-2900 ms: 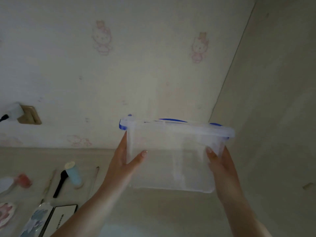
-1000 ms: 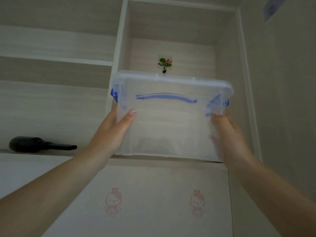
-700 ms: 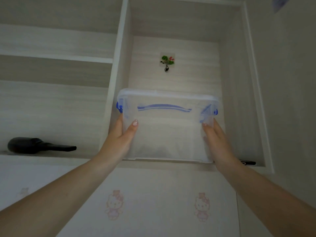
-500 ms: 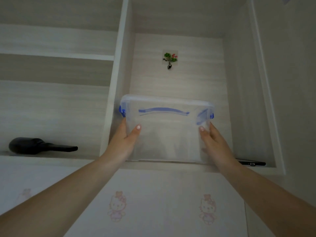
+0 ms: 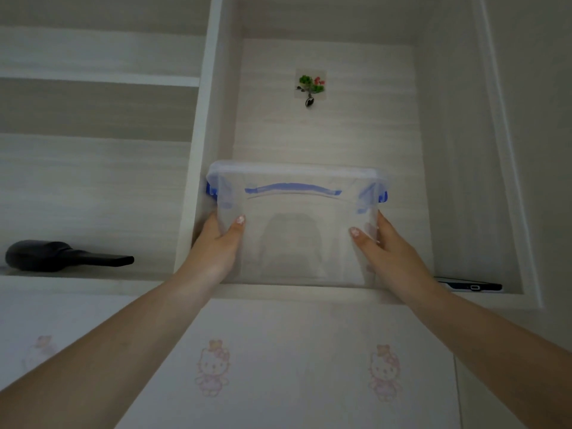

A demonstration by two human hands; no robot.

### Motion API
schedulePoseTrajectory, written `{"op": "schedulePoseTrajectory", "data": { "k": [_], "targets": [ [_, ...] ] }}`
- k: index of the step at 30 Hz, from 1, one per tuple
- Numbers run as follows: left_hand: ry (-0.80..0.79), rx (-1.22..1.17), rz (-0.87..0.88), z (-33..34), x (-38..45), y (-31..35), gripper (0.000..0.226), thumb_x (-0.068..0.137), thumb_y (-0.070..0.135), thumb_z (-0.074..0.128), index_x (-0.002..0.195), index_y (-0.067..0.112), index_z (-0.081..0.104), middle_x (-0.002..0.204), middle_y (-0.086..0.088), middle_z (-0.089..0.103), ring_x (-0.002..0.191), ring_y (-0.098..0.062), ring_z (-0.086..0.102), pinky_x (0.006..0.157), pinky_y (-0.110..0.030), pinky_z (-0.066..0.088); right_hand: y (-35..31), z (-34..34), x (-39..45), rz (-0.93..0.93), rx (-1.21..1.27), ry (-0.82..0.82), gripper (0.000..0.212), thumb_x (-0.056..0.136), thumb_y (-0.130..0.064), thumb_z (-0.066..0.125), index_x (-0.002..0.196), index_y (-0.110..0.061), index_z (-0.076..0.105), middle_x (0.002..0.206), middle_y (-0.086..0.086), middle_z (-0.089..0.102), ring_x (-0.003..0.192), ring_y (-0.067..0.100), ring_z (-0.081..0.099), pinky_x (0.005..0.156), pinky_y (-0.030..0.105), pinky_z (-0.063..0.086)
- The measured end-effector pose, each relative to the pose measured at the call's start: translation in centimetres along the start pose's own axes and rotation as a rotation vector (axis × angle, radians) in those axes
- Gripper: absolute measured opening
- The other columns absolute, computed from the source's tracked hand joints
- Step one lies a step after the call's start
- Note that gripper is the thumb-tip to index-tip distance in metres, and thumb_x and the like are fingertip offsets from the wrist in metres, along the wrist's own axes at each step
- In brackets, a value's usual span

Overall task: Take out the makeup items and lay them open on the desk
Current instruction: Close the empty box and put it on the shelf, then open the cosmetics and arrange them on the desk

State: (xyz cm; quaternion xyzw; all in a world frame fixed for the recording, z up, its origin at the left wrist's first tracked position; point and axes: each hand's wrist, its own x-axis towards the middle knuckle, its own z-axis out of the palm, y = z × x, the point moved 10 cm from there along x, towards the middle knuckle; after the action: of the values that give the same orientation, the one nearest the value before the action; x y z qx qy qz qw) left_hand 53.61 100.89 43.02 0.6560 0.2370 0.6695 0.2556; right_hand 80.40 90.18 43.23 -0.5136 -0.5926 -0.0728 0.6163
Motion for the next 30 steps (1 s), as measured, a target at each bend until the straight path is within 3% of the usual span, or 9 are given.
{"op": "schedulePoseTrajectory", "data": {
  "k": [9,12,15,17,19,20,24,27,30],
  "targets": [
    [0.036,0.052,0.01,-0.5,-1.0,0.8,0.043,0.092,0.038,0.052,0.129,0.016,0.048,0.127,0.004,0.055,0.119,-0.017,0.051,0.103,-0.032,0.037,-0.8,-0.1,-0.7,-0.039,-0.054,0.054,0.049,0.089,-0.05,0.049,0.135,-0.039,0.039,0.118,-0.018,0.058,0.109,0.008,0.054,0.088,0.029,0.04],
    [0.016,0.026,0.026,-0.6,-1.9,1.2,0.039,0.09,0.036,0.056,0.124,0.017,0.048,0.125,0.004,0.058,0.117,-0.016,0.053,0.099,-0.031,0.039,-0.9,-1.2,-1.2,-0.049,-0.021,0.187,0.054,0.088,-0.048,0.053,0.137,-0.029,0.04,0.126,-0.012,0.051,0.119,0.008,0.047,0.097,0.031,0.039],
    [-0.009,-0.009,0.064,-0.7,-3.8,1.8,0.043,0.091,0.031,0.056,0.131,0.02,0.043,0.129,0.014,0.053,0.119,0.002,0.048,0.099,-0.02,0.035,-1.2,-2.7,-2.6,-0.126,0.127,0.319,0.057,0.09,-0.037,0.057,0.14,-0.022,0.037,0.141,-0.007,0.043,0.131,0.007,0.039,0.112,0.031,0.031],
    [0.0,-0.032,0.103,-0.9,-5.8,2.5,0.042,0.092,0.021,0.055,0.13,0.032,0.039,0.115,0.033,0.047,0.101,0.029,0.043,0.087,0.001,0.031,-2.0,-2.5,-4.4,-0.196,0.181,0.324,0.055,0.087,-0.038,0.056,0.138,-0.024,0.039,0.139,-0.012,0.042,0.129,-0.002,0.038,0.111,0.019,0.028],
    [-0.006,-0.038,0.113,-1.2,-7.7,2.8,0.047,0.092,0.008,0.054,0.113,0.046,0.034,0.102,0.04,0.039,0.083,0.038,0.041,0.07,0.011,0.03,-2.9,-1.3,-6.8,-0.244,0.229,0.275,0.053,0.084,-0.037,0.051,0.135,-0.029,0.039,0.137,-0.017,0.041,0.126,-0.013,0.035,0.103,0.004,0.024],
    [-0.016,-0.051,0.118,-1.3,-8.4,2.6,0.049,0.092,0.006,0.053,0.111,0.047,0.035,0.104,0.039,0.042,0.084,0.037,0.043,0.069,0.011,0.032,-3.4,-0.5,-7.9,-0.266,0.239,0.24,0.051,0.084,-0.037,0.051,0.133,-0.032,0.039,0.138,-0.018,0.04,0.126,-0.015,0.034,0.101,0.0,0.022],
    [-0.034,-0.065,0.06,-3.3,-11.0,0.0,0.061,0.09,0.018,0.058,0.142,0.032,0.031,0.142,0.019,0.04,0.118,0.018,0.042,0.083,0.003,0.035,-4.9,3.4,-12.3,-0.329,0.227,0.113,0.046,0.084,-0.039,0.05,0.128,-0.042,0.038,0.143,-0.016,0.039,0.134,-0.008,0.031,0.108,0.006,0.021],
    [-0.081,-0.014,0.005,-4.6,-13.2,-1.7,0.057,0.088,0.022,0.06,0.139,0.032,0.037,0.139,0.018,0.044,0.108,0.024,0.047,0.08,0.002,0.039,-4.3,6.2,-14.4,-0.223,0.286,0.052,0.044,0.085,-0.035,0.052,0.122,-0.054,0.038,0.139,-0.03,0.038,0.131,-0.014,0.031,0.109,0.009,0.023],
    [-0.109,0.022,-0.039,-6.3,-15.4,-4.2,0.055,0.088,0.017,0.061,0.137,0.029,0.04,0.139,0.013,0.046,0.12,0.012,0.043,0.086,-0.002,0.04,-3.5,9.7,-16.7,-0.112,0.304,-0.039,0.043,0.087,-0.036,0.055,0.118,-0.062,0.039,0.127,-0.049,0.035,0.127,-0.017,0.032,0.11,0.018,0.025]
  ]
}}
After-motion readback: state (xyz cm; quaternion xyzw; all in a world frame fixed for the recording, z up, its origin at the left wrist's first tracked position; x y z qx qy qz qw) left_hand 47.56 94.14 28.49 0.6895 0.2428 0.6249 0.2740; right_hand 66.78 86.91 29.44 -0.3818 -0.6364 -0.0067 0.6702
